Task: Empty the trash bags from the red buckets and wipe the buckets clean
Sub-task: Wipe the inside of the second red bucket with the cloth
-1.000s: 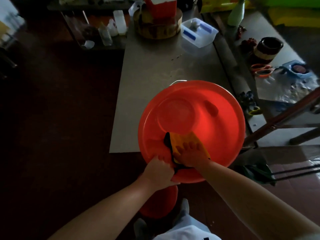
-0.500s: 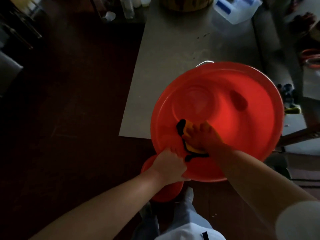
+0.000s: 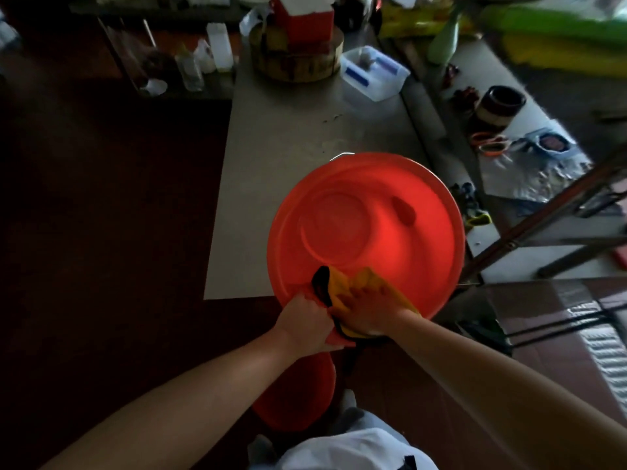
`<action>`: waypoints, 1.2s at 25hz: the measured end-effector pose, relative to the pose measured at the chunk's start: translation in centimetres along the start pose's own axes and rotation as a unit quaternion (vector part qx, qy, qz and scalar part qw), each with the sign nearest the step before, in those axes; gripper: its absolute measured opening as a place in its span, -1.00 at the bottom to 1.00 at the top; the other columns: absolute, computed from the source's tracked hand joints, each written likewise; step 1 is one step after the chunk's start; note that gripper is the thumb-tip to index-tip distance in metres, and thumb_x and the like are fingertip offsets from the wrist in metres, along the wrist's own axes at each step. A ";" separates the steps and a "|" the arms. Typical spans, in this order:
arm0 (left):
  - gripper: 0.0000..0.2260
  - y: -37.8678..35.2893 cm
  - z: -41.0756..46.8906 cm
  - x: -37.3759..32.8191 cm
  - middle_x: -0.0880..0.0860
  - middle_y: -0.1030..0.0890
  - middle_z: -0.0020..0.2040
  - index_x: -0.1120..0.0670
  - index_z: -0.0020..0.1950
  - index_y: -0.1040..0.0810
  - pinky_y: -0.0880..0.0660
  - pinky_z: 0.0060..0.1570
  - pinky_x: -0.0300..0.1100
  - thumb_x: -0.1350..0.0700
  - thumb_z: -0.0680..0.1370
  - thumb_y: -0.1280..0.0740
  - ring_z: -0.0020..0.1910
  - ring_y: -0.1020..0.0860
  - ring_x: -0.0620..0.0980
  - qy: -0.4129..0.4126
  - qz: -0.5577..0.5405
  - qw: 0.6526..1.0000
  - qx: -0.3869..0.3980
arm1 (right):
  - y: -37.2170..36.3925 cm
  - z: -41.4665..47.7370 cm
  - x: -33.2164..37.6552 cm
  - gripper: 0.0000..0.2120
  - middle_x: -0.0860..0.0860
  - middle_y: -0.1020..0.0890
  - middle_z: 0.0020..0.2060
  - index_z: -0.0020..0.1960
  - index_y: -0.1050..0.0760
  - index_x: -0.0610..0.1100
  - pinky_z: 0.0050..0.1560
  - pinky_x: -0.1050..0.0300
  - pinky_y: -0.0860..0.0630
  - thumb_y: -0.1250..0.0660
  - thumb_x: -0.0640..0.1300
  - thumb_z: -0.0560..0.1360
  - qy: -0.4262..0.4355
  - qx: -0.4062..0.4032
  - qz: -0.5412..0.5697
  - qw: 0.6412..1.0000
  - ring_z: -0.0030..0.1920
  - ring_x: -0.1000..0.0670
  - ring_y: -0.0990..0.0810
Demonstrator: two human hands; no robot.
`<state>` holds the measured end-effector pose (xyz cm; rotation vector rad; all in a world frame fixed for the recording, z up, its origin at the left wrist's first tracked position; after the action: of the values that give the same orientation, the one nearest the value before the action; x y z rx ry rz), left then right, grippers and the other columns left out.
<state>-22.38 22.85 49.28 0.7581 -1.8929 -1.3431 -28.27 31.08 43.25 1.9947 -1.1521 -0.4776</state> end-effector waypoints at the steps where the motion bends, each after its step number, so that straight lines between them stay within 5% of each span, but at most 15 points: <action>1: -0.47 -0.7 -0.4 -0.1 0.01 -0.63 -0.30 0.01 -0.25 -0.65 -0.45 -0.13 -0.10 -0.45 0.44 -0.25 -0.28 -0.60 0.06 -0.002 -0.012 0.999 0.047 | -0.5 -1.2 0.3 -0.08 -0.07 -0.08 0.63 0.62 -0.03 0.14 0.51 -0.39 0.08 0.43 0.55 0.41 -0.012 0.028 0.015 0.999 0.61 -0.23 -0.02; 4: -0.45 -0.4 -0.4 -0.6 0.05 -0.64 -0.18 0.05 -0.14 -0.65 -0.43 -0.02 -0.03 -0.40 0.53 -0.17 -0.14 -0.59 0.10 -0.032 0.018 0.999 -0.001 | -1.1 -3.4 0.5 -0.33 -0.04 0.00 0.64 0.63 0.02 0.13 0.52 -0.37 0.08 0.20 0.39 0.61 -0.040 0.023 0.024 0.999 0.62 -0.23 0.05; 7: -0.45 0.0 -0.5 -0.2 -0.01 -0.60 -0.34 0.00 -0.31 -0.64 -0.44 -0.13 -0.09 -0.45 0.46 -0.21 -0.30 -0.58 0.04 -0.038 0.040 0.998 -0.005 | -1.7 -2.7 0.7 -0.38 -0.05 0.00 0.64 0.64 0.06 0.12 0.51 -0.39 0.07 0.21 0.33 0.64 -0.052 0.022 0.025 0.998 0.62 -0.22 0.03; 9: -0.43 0.0 -0.4 0.1 -0.03 -0.58 -0.42 0.00 -0.40 -0.61 -0.47 -0.18 -0.13 -0.48 0.40 -0.24 -0.39 -0.56 0.01 -0.031 0.048 0.998 -0.029 | -1.8 -1.7 0.6 -0.35 -0.04 -0.01 0.64 0.64 0.06 0.13 0.52 -0.37 0.07 0.27 0.35 0.61 -0.064 0.001 0.035 0.997 0.61 -0.21 0.00; 12: -0.41 0.1 -0.1 -0.1 0.01 -0.56 -0.44 0.03 -0.44 -0.57 -0.51 -0.21 -0.12 -0.49 0.36 -0.26 -0.41 -0.54 0.03 -0.026 0.015 0.998 -0.059 | -1.0 -0.4 -0.1 -0.03 -0.06 -0.04 0.64 0.63 0.02 0.11 0.52 -0.34 0.13 0.52 0.50 0.36 -0.049 -0.045 0.031 0.997 0.61 -0.22 0.00; 15: -0.41 -1.3 -0.2 -0.3 0.02 -0.59 -0.40 0.03 -0.40 -0.61 -0.50 -0.12 -0.05 -0.49 0.39 -0.27 -0.35 -0.57 0.05 -0.021 0.027 0.999 -0.036 | -0.6 2.6 -1.9 -0.21 -0.09 -0.05 0.64 0.64 -0.01 0.06 0.50 -0.31 0.29 0.32 0.42 0.52 -0.036 -0.085 0.037 0.995 0.62 -0.20 0.07; 21: -0.41 -1.7 0.3 0.0 0.07 -0.62 -0.34 0.04 -0.35 -0.61 -0.50 -0.08 -0.03 -0.48 0.42 -0.23 -0.26 -0.59 0.11 -0.005 0.013 1.000 0.020 | -1.4 9.4 -5.8 -0.38 -0.09 -0.07 0.62 0.62 0.01 0.18 0.48 -0.38 0.22 0.19 0.34 0.61 -0.063 0.002 0.011 0.998 0.61 -0.20 0.02; 24: -0.41 -0.1 0.5 1.1 0.07 -0.63 -0.32 0.04 -0.32 -0.64 -0.49 -0.13 -0.08 -0.49 0.41 -0.24 -0.27 -0.60 0.10 0.014 -0.009 0.999 0.028 | 0.3 9.0 -7.0 -0.41 -0.10 -0.25 0.55 0.57 -0.19 0.13 0.48 -0.31 0.20 0.06 0.31 0.61 -0.063 -0.007 -0.033 0.997 0.56 -0.20 -0.12; 27: -0.37 1.4 0.5 2.3 0.10 -0.67 -0.10 0.08 -0.07 -0.66 -0.43 -0.01 -0.04 -0.45 0.51 -0.13 -0.09 -0.63 0.14 0.007 -0.009 0.997 0.077 | 1.8 6.8 -6.5 -0.46 -0.06 -0.41 0.47 0.46 -0.37 0.08 0.48 -0.22 -0.01 0.02 0.29 0.61 -0.035 0.017 -0.053 0.998 0.48 -0.17 -0.28; 30: -0.35 2.5 0.6 3.5 0.09 -0.66 -0.06 0.09 -0.02 -0.64 -0.46 0.00 -0.05 -0.45 0.54 -0.09 -0.07 -0.63 0.14 0.011 -0.015 0.994 0.110 | 3.1 2.8 -4.4 -0.33 -0.03 -0.22 0.60 0.59 -0.20 0.14 0.56 -0.16 0.03 0.14 0.41 0.60 -0.010 0.081 -0.063 0.995 0.59 -0.14 -0.14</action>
<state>-25.17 21.19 52.22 0.9105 -2.0407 -1.1497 -34.09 32.69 43.61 2.2170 -1.1107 -0.4825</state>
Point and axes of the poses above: each hand's wrist, its own z-axis towards the middle knuckle, its own y-axis out of the back of the hand, x = y × z, the point moved 9 cm from there along z, towards the middle knuckle
